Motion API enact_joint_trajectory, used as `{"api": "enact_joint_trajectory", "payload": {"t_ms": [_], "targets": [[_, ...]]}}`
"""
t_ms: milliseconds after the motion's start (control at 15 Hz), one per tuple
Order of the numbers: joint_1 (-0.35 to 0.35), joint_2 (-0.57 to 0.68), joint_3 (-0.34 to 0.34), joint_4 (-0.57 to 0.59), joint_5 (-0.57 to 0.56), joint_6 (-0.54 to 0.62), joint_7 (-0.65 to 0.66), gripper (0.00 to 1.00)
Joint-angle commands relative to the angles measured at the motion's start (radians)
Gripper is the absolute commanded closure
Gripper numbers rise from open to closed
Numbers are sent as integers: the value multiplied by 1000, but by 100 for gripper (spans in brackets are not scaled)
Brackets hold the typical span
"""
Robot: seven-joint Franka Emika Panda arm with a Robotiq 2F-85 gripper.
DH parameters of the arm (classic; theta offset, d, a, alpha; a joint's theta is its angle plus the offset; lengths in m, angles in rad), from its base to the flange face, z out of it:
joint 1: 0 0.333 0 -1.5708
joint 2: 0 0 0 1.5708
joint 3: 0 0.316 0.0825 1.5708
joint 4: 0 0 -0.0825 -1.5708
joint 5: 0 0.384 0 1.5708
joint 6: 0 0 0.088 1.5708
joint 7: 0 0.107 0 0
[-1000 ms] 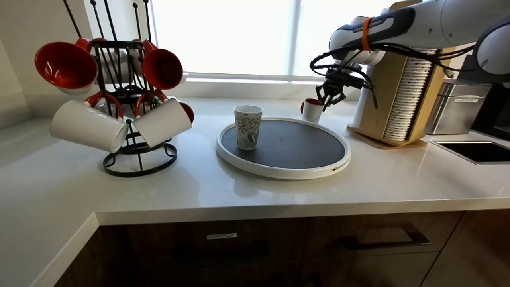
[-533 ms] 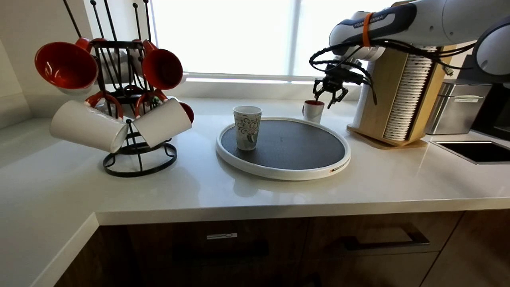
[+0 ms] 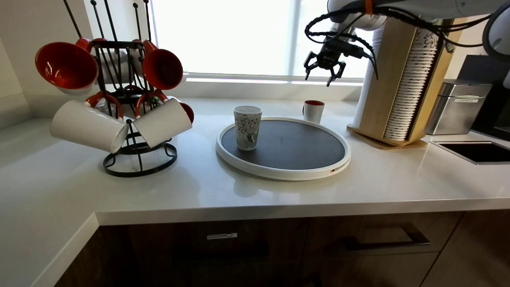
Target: Remove the right cup from the grey tray
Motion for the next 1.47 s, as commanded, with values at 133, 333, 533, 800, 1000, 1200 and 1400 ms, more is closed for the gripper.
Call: {"api": "enact_joint_trajectory", "payload": {"t_ms": [133, 333, 533, 800, 1000, 1200, 1400], "targets": [[34, -136, 85, -44, 21, -230, -141, 0], [87, -178, 74, -48, -48, -307, -203, 0], [141, -204, 52, -66, -117, -306, -209, 0], [221, -234, 9, -121, -215, -226, -108, 0], [264, -271, 1, -191, -214, -193, 22, 0], [297, -351, -2, -316, -201, -132, 144, 0], [326, -423, -32, -435, -240, -41, 220, 0]]}}
